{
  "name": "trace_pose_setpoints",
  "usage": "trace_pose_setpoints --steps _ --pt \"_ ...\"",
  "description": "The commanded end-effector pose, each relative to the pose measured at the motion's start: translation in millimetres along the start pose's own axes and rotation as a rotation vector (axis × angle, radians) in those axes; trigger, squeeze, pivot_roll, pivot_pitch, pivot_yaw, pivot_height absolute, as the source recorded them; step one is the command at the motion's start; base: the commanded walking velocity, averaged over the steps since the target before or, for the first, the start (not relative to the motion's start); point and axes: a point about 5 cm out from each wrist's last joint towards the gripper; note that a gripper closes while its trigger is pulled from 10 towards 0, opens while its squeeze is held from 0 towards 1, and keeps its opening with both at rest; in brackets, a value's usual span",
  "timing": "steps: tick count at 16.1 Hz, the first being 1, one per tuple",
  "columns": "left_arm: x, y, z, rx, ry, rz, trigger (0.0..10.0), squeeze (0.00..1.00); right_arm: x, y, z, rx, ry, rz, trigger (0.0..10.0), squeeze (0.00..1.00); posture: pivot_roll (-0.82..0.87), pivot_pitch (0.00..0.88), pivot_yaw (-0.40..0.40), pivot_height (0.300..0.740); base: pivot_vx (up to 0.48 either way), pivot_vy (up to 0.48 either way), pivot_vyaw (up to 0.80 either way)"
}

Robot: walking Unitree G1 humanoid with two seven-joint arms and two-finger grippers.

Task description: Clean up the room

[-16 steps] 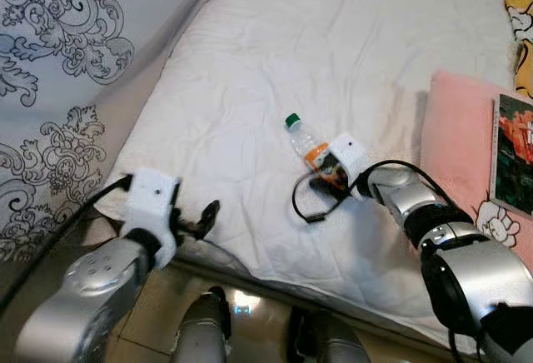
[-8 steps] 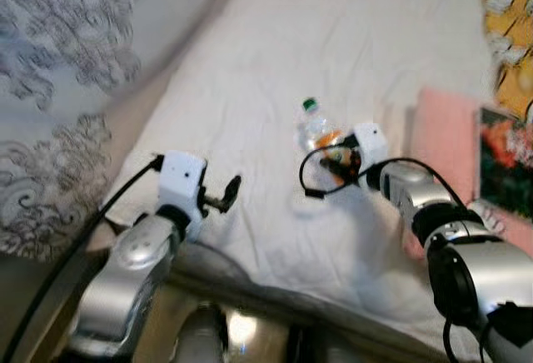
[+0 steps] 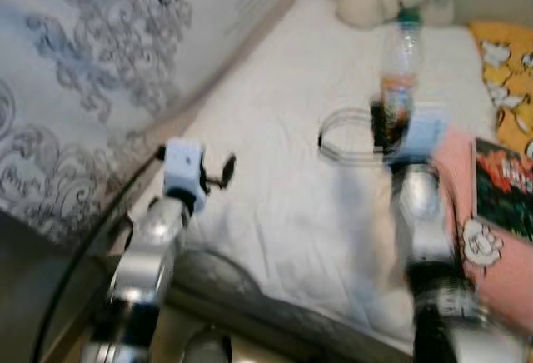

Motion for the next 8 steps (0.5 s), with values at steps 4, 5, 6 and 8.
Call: trace_pose_setpoints --steps 4,5,6,8 --pt "1.9 11.1 4.3 0.002 0.0 0.112 10.0 0.0 -14.7 91.4 35.4 -0.076 0.226 -0.044 4.2 0.0 0.11 0.0 -0.048 0.735 0.0 -0.12 0.0" --pt "-0.2 14.1 7.8 0.003 0.01 0.123 10.0 0.0 -18.9 100.8 38.5 -0.08 0.269 -0.071 10.0 0.0 0.1 0.0 -0.045 0.735 0.0 -0.48 0.0" --pt "-2.3 14.5 15.4 -0.013 0.029 0.131 10.0 0.0 -22.9 102.3 38.7 -0.083 0.284 -0.085 10.0 0.0 0.1 0.0 -0.041 0.735 0.0 -0.48 0.0" --pt "-1.6 12.0 22.1 -0.016 0.062 0.157 10.0 0.0 -19.7 93.7 33.3 -0.077 0.293 -0.066 10.0 0.0 0.09 0.0 -0.033 0.735 0.0 -0.48 0.0"
Point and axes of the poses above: a point about 5 cm out from each wrist's last joint towards the gripper, its own y axis pointing back from the gripper into the wrist, its own x axis along the axis of the wrist's last joint, z = x × y, and after that the axes turned 9 degrees about -y, right-handed
